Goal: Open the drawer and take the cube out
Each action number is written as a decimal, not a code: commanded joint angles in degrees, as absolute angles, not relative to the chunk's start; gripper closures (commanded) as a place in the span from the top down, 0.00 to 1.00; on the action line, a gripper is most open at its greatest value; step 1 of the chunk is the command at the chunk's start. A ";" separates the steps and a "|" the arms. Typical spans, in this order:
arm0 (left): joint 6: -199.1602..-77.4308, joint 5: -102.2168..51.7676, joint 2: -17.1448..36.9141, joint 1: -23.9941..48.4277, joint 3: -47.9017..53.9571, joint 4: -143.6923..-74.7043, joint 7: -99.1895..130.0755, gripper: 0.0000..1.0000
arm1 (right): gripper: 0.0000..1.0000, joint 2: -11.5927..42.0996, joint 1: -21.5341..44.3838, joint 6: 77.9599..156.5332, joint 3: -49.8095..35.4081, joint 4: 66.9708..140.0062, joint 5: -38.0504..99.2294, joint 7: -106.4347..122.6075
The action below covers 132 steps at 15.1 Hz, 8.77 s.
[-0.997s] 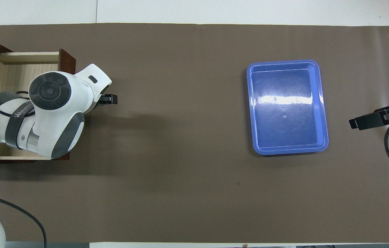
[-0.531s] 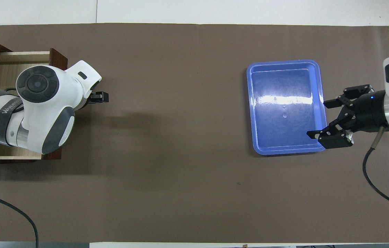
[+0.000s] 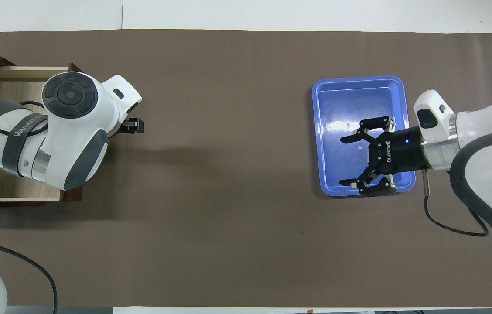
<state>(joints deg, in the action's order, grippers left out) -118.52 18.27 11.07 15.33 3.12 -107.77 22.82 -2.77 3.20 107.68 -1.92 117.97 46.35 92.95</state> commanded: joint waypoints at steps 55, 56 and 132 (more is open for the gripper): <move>-104.68 -0.79 1.76 22.32 0.61 -104.15 101.59 0.00 | 1.00 18.37 29.70 124.36 -2.37 108.28 89.56 129.54; -104.59 -0.88 1.76 23.11 0.62 -104.15 102.12 0.00 | 1.00 18.80 30.14 124.54 -2.46 109.15 89.56 131.12; -123.92 -0.26 1.14 1.87 0.09 -117.87 90.20 1.00 | 0.00 17.75 15.32 118.93 -2.99 108.89 87.30 123.41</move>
<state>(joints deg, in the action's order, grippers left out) -122.46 -0.33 1.25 6.01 -0.24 -117.55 94.07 18.77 19.62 121.84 -2.48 107.49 91.43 125.85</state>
